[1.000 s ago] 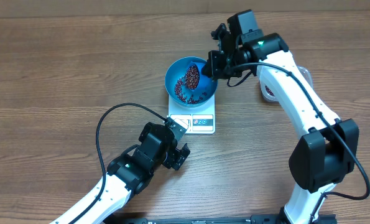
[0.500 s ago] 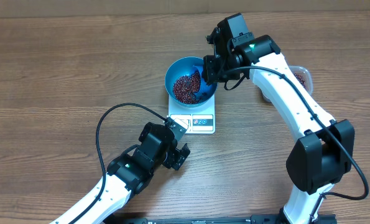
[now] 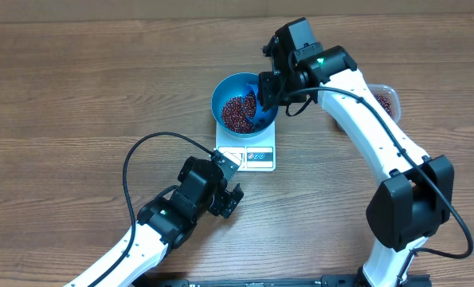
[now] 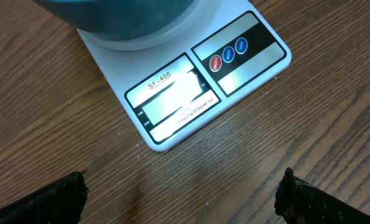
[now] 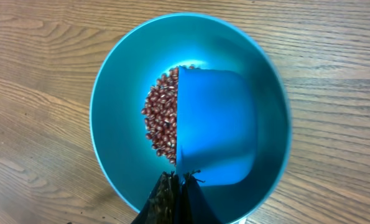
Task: Scoop item into bowl and weigh 150g on scale
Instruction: 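Tip the scoop to pour beans into the blue bowl, then lift the empty scoop from the bowl and move it right toward the tub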
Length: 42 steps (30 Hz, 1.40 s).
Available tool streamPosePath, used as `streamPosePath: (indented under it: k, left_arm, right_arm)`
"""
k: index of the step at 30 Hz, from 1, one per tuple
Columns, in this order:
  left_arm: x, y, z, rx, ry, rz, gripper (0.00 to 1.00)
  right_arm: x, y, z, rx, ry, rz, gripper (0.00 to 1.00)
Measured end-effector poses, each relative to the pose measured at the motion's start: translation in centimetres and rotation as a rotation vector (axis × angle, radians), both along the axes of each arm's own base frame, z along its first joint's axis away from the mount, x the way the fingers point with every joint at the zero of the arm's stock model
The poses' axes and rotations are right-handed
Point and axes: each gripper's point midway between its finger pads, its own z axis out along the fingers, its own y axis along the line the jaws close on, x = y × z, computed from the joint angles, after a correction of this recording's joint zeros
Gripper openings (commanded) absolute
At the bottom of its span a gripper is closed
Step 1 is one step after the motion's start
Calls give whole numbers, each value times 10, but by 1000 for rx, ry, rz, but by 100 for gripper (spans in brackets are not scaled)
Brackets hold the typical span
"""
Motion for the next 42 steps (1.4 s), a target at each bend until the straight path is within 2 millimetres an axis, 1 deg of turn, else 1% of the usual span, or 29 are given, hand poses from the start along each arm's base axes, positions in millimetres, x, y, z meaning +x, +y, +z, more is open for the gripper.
streamPosePath:
  k: [4, 13, 20, 27, 31, 35, 40, 42]
  left_arm:
    - [0, 0, 0, 0, 0, 0, 100]
    - [0, 0, 0, 0, 0, 0, 100]
    - [0, 0, 0, 0, 0, 0, 100]
    - [0, 0, 0, 0, 0, 0, 100]
    - [0, 0, 0, 0, 0, 0, 100]
    - [0, 0, 0, 0, 1, 0, 100]
    - [0, 0, 0, 0, 0, 0, 100]
    - [0, 0, 0, 0, 0, 0, 100]
  right_arm:
    - [-5, 9, 3, -11, -13, 20, 4]
    - [-13, 9, -2, -120, -35, 21, 4]
    - [-12, 16, 8, -152, -82, 30, 4]
    - [-12, 12, 9, -178, -85, 23, 4]
    - [-13, 6, 8, -215, -82, 14, 4]
    - [-12, 6, 15, -239, -107, 10, 4]
    - [-13, 16, 28, -256, -150, 24, 4]
    - [-14, 18, 31, -263, -161, 28, 4]
